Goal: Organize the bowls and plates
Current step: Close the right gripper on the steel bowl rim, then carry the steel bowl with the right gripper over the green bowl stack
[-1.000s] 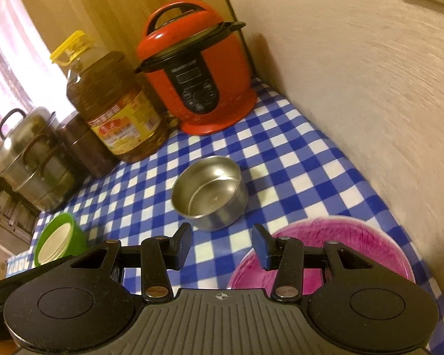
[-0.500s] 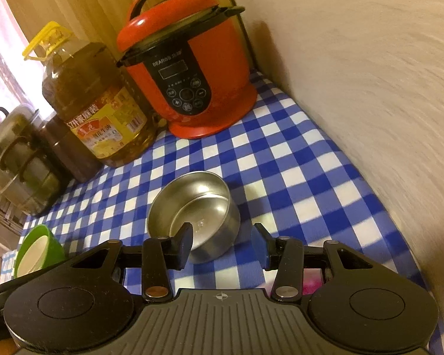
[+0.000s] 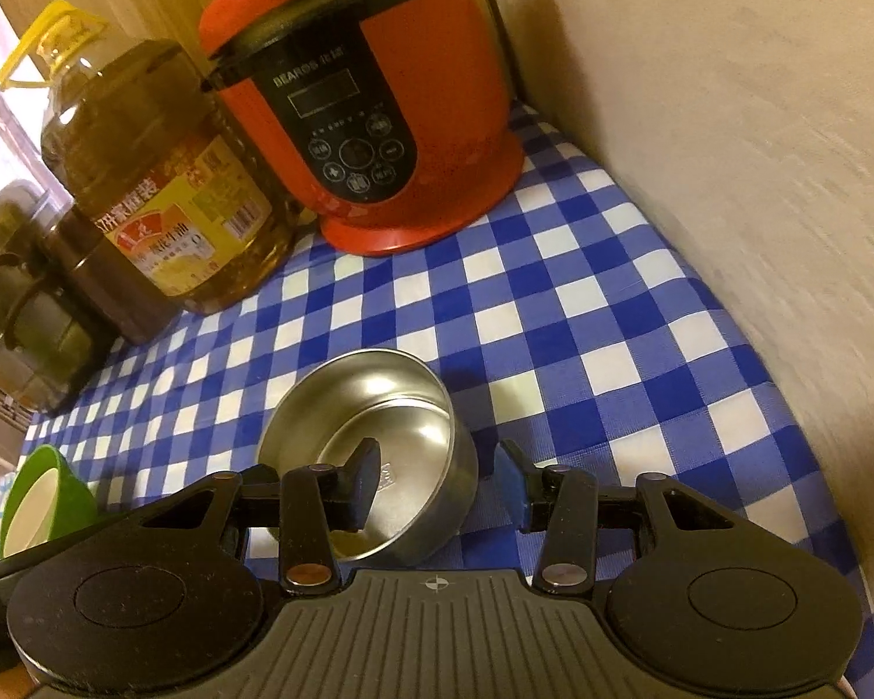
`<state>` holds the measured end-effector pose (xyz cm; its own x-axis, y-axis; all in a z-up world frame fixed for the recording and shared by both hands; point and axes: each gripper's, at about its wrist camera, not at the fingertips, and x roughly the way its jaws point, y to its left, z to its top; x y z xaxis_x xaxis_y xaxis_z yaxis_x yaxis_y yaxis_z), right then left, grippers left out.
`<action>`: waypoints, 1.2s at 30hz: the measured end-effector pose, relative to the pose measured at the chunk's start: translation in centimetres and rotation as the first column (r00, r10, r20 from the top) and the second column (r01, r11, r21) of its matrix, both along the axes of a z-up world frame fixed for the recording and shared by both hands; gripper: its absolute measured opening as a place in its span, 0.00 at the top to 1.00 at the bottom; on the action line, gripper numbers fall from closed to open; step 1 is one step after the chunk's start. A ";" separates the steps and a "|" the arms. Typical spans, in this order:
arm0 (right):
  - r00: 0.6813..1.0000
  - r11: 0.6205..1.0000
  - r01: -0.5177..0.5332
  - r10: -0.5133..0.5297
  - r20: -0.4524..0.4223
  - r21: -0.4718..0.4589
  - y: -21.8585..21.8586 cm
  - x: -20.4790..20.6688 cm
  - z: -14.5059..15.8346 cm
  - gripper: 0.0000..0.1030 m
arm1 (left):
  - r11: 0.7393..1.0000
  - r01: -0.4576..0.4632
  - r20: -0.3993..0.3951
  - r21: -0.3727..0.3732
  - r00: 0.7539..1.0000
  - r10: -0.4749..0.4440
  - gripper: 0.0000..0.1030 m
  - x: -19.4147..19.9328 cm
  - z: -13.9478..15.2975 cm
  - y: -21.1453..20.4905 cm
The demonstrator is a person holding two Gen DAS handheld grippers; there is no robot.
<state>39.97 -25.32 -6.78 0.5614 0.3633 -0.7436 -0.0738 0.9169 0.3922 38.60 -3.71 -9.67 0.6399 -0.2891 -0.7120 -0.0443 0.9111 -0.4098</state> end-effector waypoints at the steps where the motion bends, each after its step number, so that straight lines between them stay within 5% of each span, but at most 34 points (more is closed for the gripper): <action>1: 1.000 1.000 -0.002 0.002 -0.005 0.001 0.0 0.2 -0.2 0.57 | 1.000 -0.001 -0.005 0.000 1.000 0.001 0.73 0.2 -0.1 0.0; 12: 0.999 1.000 -0.016 0.016 -0.031 -0.019 0.6 1.0 -1.5 0.75 | 0.999 0.032 -0.017 0.029 0.999 -0.032 0.88 1.1 -0.7 -1.1; 19: 0.999 1.000 -0.010 0.009 -0.039 -0.017 0.8 0.9 -1.6 0.88 | 0.997 0.042 -0.012 0.059 0.999 -0.041 0.89 1.0 -0.5 -1.4; 36: 0.998 0.999 -0.025 0.027 -0.053 0.038 2.7 -4.3 0.5 0.91 | 0.997 -0.022 -0.019 0.072 1.000 0.024 0.93 -5.8 1.7 1.5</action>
<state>35.67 -22.63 -6.31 0.5110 0.4053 -0.7580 -0.0749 0.8995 0.4305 32.80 -2.23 -8.00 0.6313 -0.2225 -0.7429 -0.0729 0.9367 -0.3425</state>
